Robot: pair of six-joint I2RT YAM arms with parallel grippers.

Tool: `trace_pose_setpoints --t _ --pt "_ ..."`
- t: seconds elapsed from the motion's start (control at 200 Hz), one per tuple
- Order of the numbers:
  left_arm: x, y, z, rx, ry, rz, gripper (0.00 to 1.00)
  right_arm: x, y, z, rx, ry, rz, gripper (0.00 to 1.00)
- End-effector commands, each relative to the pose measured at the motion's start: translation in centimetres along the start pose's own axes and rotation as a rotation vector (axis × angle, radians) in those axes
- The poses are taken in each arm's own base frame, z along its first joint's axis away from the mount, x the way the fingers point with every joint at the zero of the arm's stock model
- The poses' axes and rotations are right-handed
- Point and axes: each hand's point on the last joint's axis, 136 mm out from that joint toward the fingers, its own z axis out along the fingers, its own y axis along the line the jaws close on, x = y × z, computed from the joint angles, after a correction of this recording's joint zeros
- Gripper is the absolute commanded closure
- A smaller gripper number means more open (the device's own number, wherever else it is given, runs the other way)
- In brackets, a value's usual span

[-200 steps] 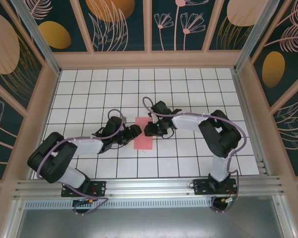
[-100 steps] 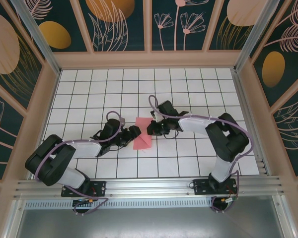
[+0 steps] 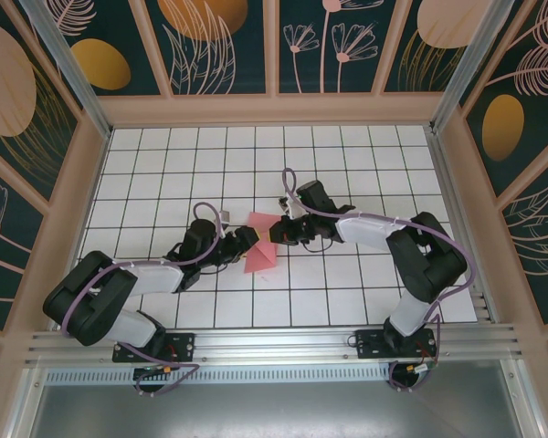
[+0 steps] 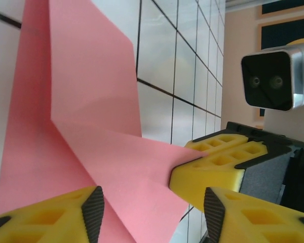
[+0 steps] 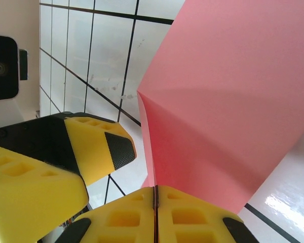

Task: Fold a paper plane with a square sheet of paper (pick it up from the middle)
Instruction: Turn over the paper at the center of the table.

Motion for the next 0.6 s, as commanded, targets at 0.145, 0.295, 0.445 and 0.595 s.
trace_pose_setpoints --t 0.145,0.295,0.445,0.595 --pt "0.1 0.1 0.6 0.026 0.013 0.01 0.46 -0.2 0.7 -0.8 -0.042 -0.018 0.005 0.91" --pt "0.0 1.2 0.5 -0.023 0.004 0.001 0.36 -0.5 0.5 -1.1 -0.044 -0.03 0.016 0.91" --pt "0.0 0.8 0.8 -0.002 0.009 0.005 0.39 -0.4 0.7 -1.2 -0.054 -0.028 0.018 0.91" --pt "-0.2 -0.3 1.4 0.06 0.021 0.005 0.52 -0.3 0.8 -1.2 -0.064 -0.026 0.021 0.91"
